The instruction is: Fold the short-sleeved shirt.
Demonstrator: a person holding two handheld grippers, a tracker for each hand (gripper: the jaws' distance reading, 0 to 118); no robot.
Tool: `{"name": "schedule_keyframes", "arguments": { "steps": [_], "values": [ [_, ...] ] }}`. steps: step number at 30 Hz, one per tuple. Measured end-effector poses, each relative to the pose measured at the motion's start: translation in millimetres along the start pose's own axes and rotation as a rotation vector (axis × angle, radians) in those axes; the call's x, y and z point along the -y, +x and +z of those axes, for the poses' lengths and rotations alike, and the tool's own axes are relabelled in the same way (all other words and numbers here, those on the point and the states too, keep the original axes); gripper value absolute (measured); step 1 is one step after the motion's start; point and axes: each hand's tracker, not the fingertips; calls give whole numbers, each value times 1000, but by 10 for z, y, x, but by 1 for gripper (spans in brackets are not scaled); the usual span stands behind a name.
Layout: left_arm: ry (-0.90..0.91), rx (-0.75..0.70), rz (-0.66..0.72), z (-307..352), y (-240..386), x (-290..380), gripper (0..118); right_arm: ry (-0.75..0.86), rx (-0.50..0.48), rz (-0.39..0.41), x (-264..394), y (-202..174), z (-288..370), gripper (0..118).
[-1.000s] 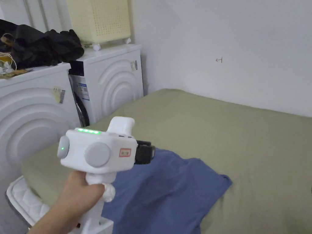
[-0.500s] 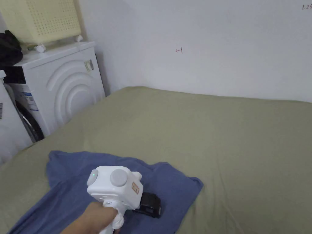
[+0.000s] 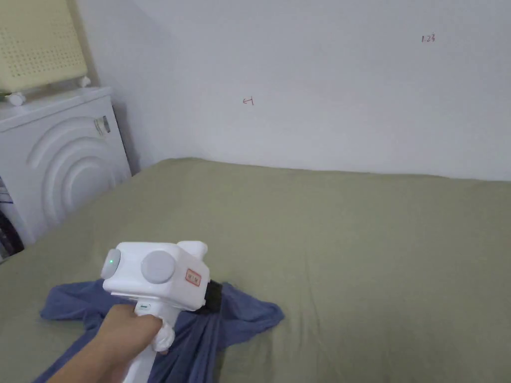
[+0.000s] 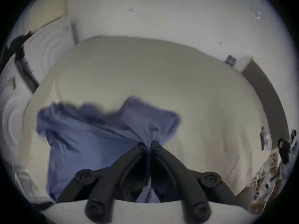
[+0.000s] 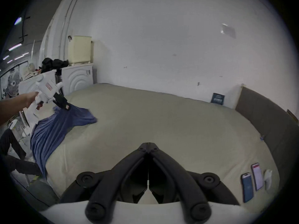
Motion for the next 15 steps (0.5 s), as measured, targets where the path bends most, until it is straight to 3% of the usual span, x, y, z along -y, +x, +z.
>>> {"name": "schedule_keyframes", "arguments": {
  "steps": [8, 15],
  "values": [
    [70, 307, -292, -40, 2121, -484, 4, 67, 192, -96, -31, 785, 714, 0],
    [-28, 633, -585, -301, 4223, -24, 4, 29, 371, -157, 251, 1223, 1396, 0]
  ]
}}
